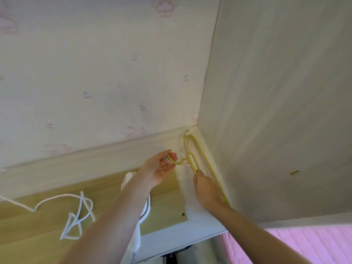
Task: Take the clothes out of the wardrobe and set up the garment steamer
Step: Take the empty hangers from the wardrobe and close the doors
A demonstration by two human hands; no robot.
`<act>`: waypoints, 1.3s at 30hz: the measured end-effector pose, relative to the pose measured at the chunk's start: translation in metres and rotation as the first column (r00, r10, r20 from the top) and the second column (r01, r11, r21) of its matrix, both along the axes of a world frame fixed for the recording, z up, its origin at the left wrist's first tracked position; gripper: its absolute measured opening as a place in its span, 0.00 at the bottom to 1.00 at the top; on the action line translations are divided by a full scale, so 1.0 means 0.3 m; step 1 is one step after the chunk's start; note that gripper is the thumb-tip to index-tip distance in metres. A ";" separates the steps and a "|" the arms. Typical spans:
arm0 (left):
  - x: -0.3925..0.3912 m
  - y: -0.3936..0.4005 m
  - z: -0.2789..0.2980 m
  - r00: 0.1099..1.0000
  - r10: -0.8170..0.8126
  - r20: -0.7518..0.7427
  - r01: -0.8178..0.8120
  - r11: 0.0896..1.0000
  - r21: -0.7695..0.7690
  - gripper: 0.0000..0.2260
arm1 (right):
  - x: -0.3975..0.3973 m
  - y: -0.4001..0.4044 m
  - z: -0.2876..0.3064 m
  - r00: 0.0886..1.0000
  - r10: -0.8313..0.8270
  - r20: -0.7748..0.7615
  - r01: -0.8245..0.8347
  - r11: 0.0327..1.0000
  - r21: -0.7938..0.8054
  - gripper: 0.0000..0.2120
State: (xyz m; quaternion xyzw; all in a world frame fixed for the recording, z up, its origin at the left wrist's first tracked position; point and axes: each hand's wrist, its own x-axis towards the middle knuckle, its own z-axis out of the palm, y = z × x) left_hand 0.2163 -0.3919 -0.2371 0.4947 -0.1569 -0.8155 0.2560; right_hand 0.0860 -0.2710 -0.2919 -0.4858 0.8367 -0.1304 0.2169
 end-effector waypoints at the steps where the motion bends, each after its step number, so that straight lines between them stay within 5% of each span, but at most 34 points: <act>1: 0.004 0.001 -0.014 1.000 -0.005 0.006 0.005 1.000 0.002 0.04 | 0.008 0.003 -0.014 1.000 -0.017 0.023 0.017 1.000 0.003 0.12; 12: 0.027 -0.003 -0.177 0.939 -0.130 0.318 0.149 0.988 -0.036 0.06 | 0.031 0.018 -0.115 0.965 -0.017 0.262 -0.030 0.984 0.175 0.06; 17: 0.024 -0.018 -0.286 0.793 -0.139 0.594 0.245 0.964 -0.101 0.18 | 0.039 0.015 -0.130 0.963 0.046 0.264 -0.099 0.977 0.190 0.05; 22: 0.033 0.008 -0.314 0.592 -0.209 0.778 0.432 0.897 -0.088 0.18 | 0.031 0.020 -0.152 0.978 0.095 0.186 -0.134 0.968 0.210 0.06; 30: 0.059 -0.002 -0.401 0.550 -0.226 0.804 0.503 0.858 -0.103 0.11 | 0.024 0.002 -0.154 0.985 0.154 -0.083 -0.122 0.942 0.312 0.15; 39: 0.055 0.017 -0.366 0.536 -0.202 0.819 0.539 0.829 -0.148 0.10 | 0.046 0.016 -0.169 0.979 0.129 -0.157 -0.074 0.945 0.317 0.17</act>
